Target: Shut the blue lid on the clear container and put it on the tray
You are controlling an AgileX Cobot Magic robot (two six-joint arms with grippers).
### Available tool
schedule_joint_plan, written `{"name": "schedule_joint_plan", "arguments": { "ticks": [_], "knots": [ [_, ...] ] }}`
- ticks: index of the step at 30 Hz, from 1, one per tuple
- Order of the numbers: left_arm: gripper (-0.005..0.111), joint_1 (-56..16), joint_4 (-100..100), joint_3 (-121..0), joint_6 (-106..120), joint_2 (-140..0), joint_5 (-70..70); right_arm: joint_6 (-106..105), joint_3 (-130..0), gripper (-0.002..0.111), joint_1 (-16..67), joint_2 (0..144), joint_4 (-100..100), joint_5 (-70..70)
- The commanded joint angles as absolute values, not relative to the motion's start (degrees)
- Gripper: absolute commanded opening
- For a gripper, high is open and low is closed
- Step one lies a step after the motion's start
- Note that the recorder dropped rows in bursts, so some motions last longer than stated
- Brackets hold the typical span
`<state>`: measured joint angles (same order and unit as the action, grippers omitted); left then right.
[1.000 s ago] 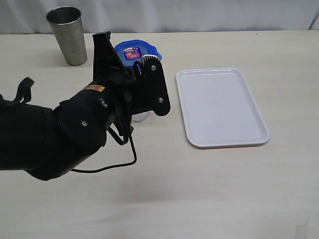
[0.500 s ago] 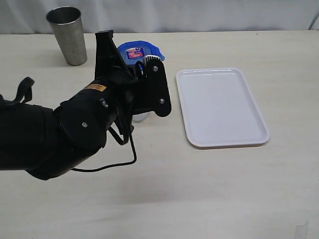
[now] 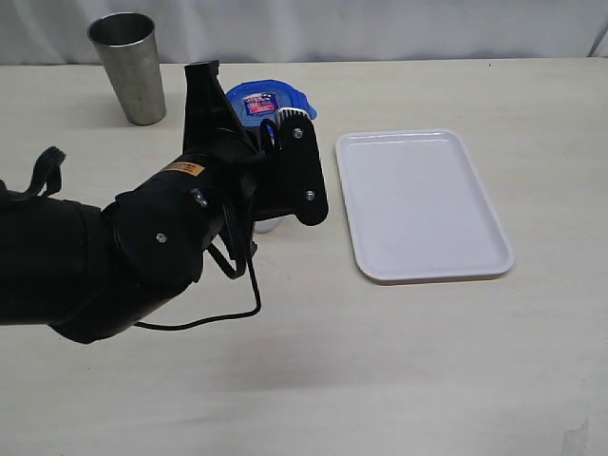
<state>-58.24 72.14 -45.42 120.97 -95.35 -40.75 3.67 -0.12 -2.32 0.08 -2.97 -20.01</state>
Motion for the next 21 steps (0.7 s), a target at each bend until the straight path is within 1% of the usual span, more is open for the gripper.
{"name": "schedule_joint_plan", "arguments": {
  "ticks": [1,12,13,15,19,21],
  "knots": [
    [0.000,-58.6,72.7,-45.3,122.7,-95.2,-41.0,3.2,0.0,0.004,-2.5,0.0,-3.5,-19.9],
    [0.000,-58.6,74.3,-45.3,122.7,-95.2,-42.1,3.2,0.0,0.004,-2.5,0.0,-3.5,-19.9],
    [0.002,-58.6,74.3,-45.3,122.7,-95.2,-42.3,3.2,0.0,0.004,-2.5,0.0,-3.5,-19.9],
    [0.009,-58.6,74.3,-45.3,122.7,-95.2,-42.3,3.2,0.0,0.004,-2.5,0.0,-3.5,-19.9],
    [0.029,-58.6,74.3,-45.3,122.7,-95.2,-42.3,3.2,0.0,0.004,-2.5,0.0,-3.5,-19.9],
    [0.035,-58.6,74.3,-45.3,122.7,-95.2,-42.3,3.2,0.0,0.004,-2.5,0.0,-3.5,-19.9]
  ]
}}
